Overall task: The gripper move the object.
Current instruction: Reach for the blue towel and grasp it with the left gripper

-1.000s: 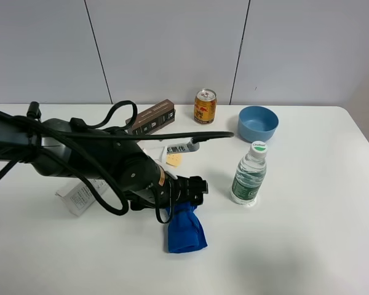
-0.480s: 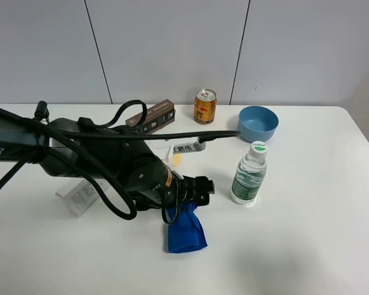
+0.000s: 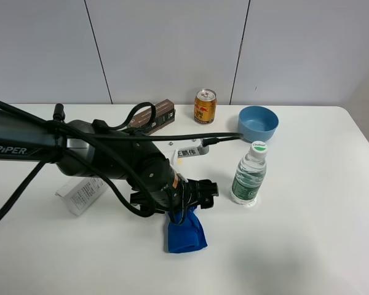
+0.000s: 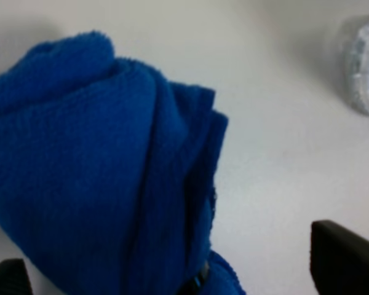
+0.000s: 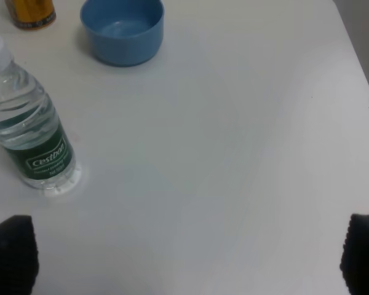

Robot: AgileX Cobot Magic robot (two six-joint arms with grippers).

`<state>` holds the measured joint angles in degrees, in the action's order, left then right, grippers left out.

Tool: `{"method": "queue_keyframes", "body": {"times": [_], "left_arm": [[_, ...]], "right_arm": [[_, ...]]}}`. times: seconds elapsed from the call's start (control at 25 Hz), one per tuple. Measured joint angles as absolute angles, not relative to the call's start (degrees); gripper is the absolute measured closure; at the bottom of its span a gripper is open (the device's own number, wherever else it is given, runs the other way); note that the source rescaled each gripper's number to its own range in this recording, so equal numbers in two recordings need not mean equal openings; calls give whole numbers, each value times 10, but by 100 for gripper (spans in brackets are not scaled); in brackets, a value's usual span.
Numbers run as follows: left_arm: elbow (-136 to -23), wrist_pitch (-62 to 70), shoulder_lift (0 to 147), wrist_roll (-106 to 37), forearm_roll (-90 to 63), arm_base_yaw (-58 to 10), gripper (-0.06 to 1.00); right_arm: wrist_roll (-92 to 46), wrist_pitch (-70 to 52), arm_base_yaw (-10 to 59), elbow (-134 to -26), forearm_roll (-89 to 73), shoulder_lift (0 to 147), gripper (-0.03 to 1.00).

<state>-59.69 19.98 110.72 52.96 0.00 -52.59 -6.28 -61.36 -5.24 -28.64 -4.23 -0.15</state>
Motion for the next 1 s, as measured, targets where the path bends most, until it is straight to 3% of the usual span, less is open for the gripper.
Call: {"method": "queue_keyframes", "body": {"times": [0.4,1.0], "left_arm": [[-597,200,1110,515,-113,-517,9],[-597,253,1110,496,-140,-517,9]], "right_arm": [[-63,-614,-52,-286,-42,-2,-3],[-63,-614,-52,-286,-42,-2,-3]]}}
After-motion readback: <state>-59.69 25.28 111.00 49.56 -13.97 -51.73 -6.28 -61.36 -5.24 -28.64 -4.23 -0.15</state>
